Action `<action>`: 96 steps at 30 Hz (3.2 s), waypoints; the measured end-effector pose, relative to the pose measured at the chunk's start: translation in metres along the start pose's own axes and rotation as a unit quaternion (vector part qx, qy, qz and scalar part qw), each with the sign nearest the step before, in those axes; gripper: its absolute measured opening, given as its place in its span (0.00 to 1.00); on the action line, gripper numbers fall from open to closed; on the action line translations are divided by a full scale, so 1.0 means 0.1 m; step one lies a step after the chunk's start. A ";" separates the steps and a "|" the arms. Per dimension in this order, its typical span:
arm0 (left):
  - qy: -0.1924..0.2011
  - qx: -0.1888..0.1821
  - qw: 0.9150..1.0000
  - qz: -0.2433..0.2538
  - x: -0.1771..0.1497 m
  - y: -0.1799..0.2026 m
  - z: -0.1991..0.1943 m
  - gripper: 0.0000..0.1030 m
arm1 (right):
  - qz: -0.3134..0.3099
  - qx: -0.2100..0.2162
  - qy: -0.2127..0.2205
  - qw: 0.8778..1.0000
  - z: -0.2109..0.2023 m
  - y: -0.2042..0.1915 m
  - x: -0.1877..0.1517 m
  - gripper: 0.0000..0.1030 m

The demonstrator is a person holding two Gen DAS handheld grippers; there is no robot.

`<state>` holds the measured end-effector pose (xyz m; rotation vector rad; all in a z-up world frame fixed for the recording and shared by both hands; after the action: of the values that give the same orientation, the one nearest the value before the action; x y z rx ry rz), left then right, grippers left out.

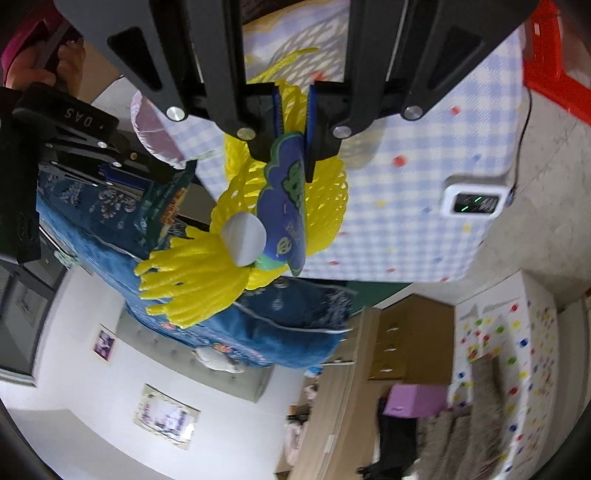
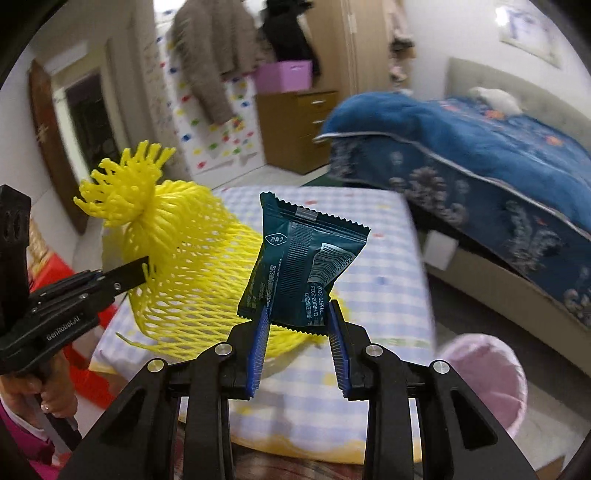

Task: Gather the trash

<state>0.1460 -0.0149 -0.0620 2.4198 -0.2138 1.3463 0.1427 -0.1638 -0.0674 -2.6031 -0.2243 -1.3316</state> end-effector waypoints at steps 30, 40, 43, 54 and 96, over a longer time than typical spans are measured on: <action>-0.095 -0.127 0.976 0.151 -0.44 2.33 1.56 0.07 | 0.180 -0.191 -0.030 0.964 -0.67 2.47 -1.11 0.31; -0.138 -0.125 0.970 0.153 -0.69 2.59 2.11 0.72 | 0.227 -0.190 -0.079 0.952 -0.46 2.83 -1.45 0.31; -0.137 -0.121 0.971 0.156 -0.70 2.56 2.13 0.76 | 0.233 -0.191 -0.090 0.949 -0.35 2.87 -1.54 0.35; -0.118 -0.066 0.979 0.149 -0.54 2.12 1.88 0.86 | 0.240 -0.205 -0.088 0.945 -0.33 2.78 -1.51 0.70; -0.058 0.226 0.972 0.039 -0.13 -0.43 -1.09 0.93 | -0.016 -0.040 0.039 0.998 -1.13 -0.40 0.19 0.89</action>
<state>0.0658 0.0661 -0.0313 2.8979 -0.0326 1.4116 0.0559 -0.1529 0.0171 -2.6159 -0.2063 -1.4788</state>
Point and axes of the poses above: each gripper's, at about its wrist camera, not at the fingertips, and z roughly the way its jaws point, y to its right, x to its top, the point moved 8 cm from there along z, roughly the way its jaws point, and after that the axes turned 7 degrees about y, right-handed, at the moved point
